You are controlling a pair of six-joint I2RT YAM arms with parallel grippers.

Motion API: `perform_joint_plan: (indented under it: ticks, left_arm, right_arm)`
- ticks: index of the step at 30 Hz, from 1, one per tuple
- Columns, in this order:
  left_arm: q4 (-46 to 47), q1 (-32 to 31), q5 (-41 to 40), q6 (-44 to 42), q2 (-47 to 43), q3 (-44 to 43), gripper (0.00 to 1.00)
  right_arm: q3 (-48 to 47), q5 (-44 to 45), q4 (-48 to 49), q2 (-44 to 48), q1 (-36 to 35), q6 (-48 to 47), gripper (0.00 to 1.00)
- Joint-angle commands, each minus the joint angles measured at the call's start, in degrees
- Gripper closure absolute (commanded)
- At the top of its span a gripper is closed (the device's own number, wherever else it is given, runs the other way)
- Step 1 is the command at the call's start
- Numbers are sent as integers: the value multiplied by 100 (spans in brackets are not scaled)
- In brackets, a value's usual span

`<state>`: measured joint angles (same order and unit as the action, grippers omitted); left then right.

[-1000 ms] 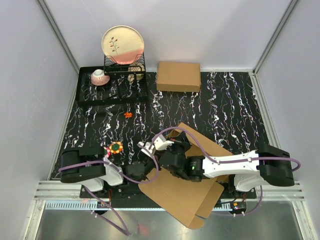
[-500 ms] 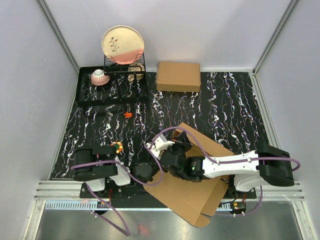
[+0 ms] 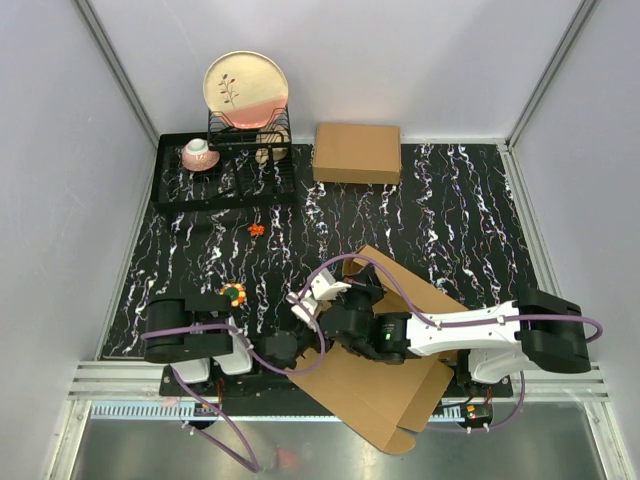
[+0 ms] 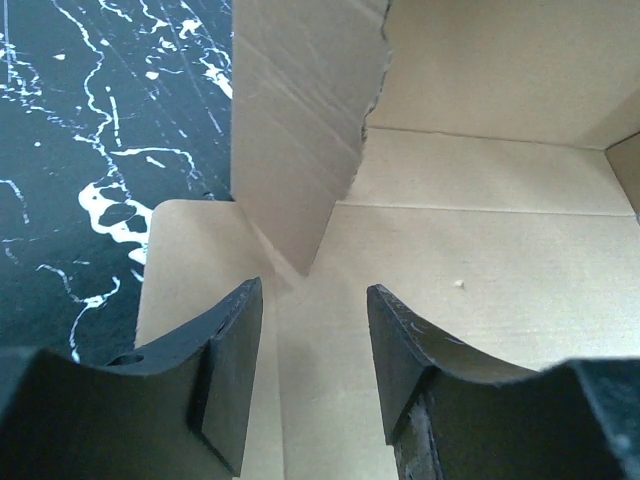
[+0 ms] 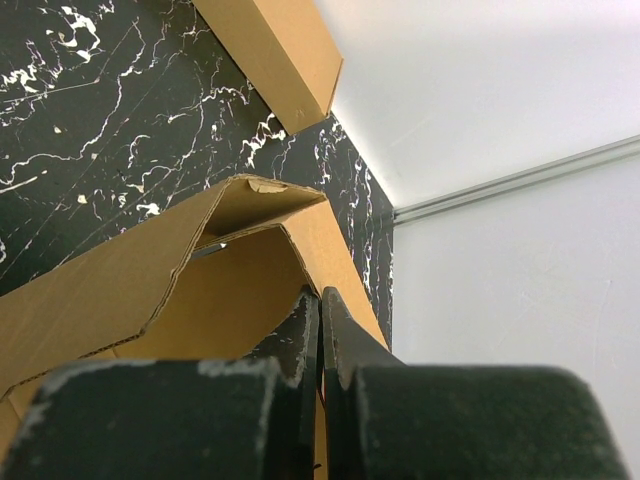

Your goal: Fold the paper box

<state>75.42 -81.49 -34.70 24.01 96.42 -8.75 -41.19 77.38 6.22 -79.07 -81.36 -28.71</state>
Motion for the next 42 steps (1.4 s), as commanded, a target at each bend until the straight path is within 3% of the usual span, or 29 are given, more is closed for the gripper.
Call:
perform_joint_plan:
  ticks: [1,10,13,16,23,32,35,42]
  left_arm:
    - [2003,-51,-204,-71,-386,233,51]
    - [1986,-139,-713,-713,-1958,1121,50]
    - [1775,-121,-1003,-1029,-2206,1078,42]
    - [1669,80,-1004,-1188,-2032,893,36]
    - [2012,783,-635,-969,-1100,445,33]
    - [2012,1012,173,-1196,-924,15,30]
    - [2012,1030,332,-1110,-801,-135,20]
    - [2012,1109,657,-925,-423,-311,16]
  right_arm:
    - [14,-171,116,129,-55,436,100]
    - [23,-171,-7,216,-55,533,100]
    - [50,-154,-15,225,-55,559,100]
    - [76,-171,-7,208,-55,612,100]
    - [14,-189,-138,181,-125,717,100]
    - [41,-189,-200,181,-134,867,100]
    - [32,-189,-244,216,-143,902,100]
    - [155,-171,-191,199,-152,990,100]
